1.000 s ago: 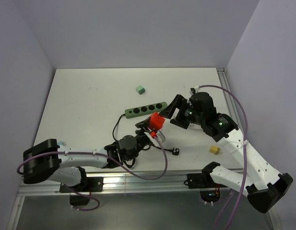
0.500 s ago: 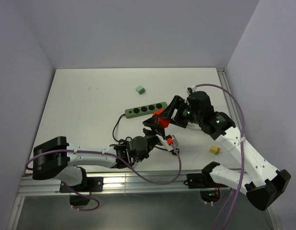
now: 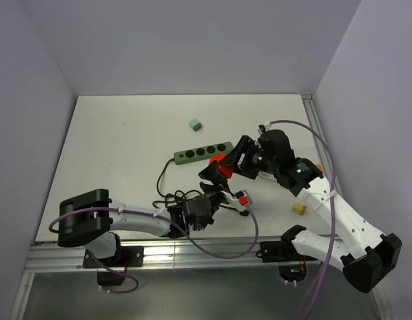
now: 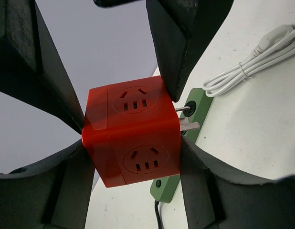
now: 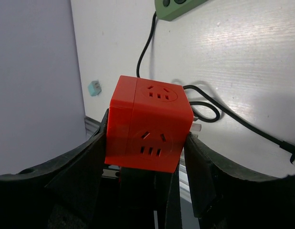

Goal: Insert the plug

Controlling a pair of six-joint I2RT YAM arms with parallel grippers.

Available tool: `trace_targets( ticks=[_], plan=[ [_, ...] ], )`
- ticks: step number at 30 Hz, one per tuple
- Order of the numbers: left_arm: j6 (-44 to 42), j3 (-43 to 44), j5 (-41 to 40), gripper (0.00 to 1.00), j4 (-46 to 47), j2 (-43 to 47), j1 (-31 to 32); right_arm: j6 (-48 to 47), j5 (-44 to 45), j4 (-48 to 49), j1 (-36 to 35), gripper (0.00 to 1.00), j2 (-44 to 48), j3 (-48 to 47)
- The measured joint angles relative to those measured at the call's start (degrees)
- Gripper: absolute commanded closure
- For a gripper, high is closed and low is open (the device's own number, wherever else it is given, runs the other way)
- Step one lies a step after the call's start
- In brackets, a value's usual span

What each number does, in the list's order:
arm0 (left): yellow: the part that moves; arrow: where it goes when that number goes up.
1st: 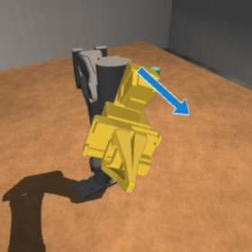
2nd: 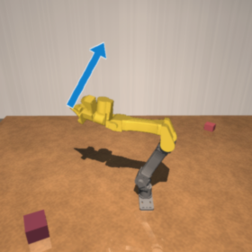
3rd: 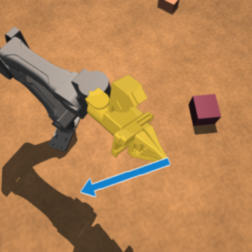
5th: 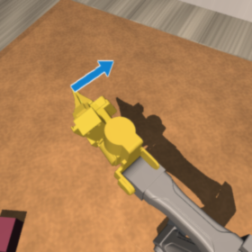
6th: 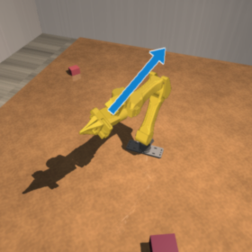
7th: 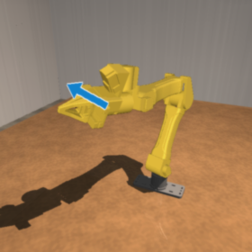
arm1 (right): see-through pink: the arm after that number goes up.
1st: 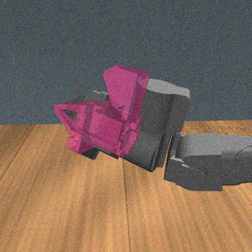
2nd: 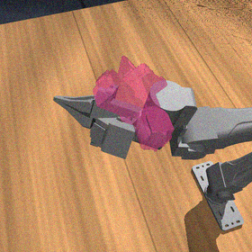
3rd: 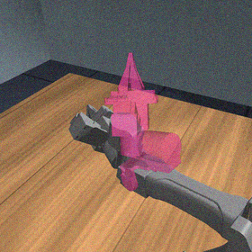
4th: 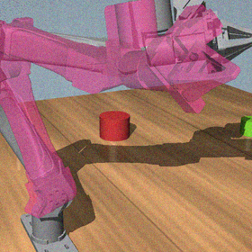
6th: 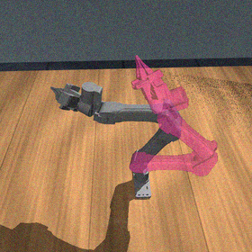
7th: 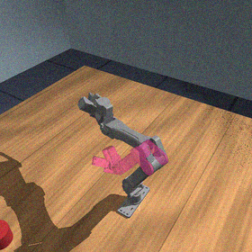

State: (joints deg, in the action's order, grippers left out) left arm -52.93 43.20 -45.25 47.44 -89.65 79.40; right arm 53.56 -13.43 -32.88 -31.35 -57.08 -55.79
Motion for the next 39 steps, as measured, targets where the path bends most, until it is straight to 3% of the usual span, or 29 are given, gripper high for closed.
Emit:
trace_targets(
  ticks=[1,2,10,12,14,15,21,32,39],
  plan=[
    [0.02,0.00,-0.42,0.99,0.04,-0.02,0.02,0.02,-0.17,0.46,0.00,0.88,0.00,0.28],
    [0.09,0.00,-0.96,0.98,-0.02,-0.02,0.07,0.00,-0.46,1.49,0.00,1.00,0.02,0.76],
    [2.47,0.00,-3.50,0.78,-1.53,0.15,0.09,0.28,-2.29,8.83,0.02,1.00,0.52,5.01],
    [2.84,-0.17,-3.80,0.53,-1.18,0.26,0.11,0.48,-2.43,10.14,0.02,1.00,0.79,5.66],
    [3.52,-0.68,-3.72,0.49,-0.59,0.74,0.13,0.61,-2.51,10.91,0.00,1.00,1.09,6.03],
    [4.96,-0.92,-3.39,0.39,-0.87,1.46,0.13,0.83,-2.51,11.43,0.00,1.00,1.36,6.36],
    [16.85,-4.57,3.67,0.01,-4.70,12.61,-1.44,2.27,-2.84,13.99,-0.42,1.00,2.82,6.67],
    [44.54,-6.05,20.39,0.00,-19.69,49.37,-12.17,-2.60,-2.69,15.26,-0.52,1.00,2.62,9.09],
    [55.74,-5.35,36.06,0.01,-32.13,54.01,-21.46,-7.21,-7.39,14.88,0.79,1.00,3.39,9.09]
  ],
)
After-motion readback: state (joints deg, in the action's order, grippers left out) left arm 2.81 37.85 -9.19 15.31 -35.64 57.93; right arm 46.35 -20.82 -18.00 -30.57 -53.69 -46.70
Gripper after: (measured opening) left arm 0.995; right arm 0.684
